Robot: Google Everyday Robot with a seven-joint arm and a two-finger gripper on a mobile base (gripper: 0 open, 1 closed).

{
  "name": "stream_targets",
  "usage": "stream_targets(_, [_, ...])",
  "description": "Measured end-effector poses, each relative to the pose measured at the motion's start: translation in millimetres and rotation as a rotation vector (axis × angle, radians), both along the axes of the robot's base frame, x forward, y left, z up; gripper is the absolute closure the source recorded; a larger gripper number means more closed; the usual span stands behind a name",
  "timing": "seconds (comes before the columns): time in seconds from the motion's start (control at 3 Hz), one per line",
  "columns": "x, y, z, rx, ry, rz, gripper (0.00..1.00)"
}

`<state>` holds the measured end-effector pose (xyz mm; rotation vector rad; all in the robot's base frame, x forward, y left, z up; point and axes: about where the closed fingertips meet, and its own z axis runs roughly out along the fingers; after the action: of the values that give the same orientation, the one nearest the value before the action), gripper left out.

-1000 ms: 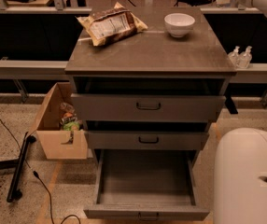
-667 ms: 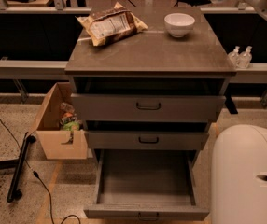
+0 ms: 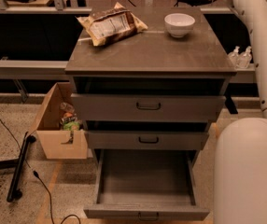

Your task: Place blue plastic bottle into white bowl

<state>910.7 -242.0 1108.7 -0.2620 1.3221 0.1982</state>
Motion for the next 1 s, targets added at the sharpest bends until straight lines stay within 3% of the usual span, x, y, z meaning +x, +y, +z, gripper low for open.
stream_targets(0.33, [10.4, 34.3, -15.8, 0.034, 0.0, -0.021, 1.0])
stream_targets(0.67, [22.8, 52.4, -43.2, 0.034, 0.007, -0.047, 1.0])
stream_targets(1.0, [36.2, 50.9, -57.0, 0.022, -0.005, -0.082, 1.0])
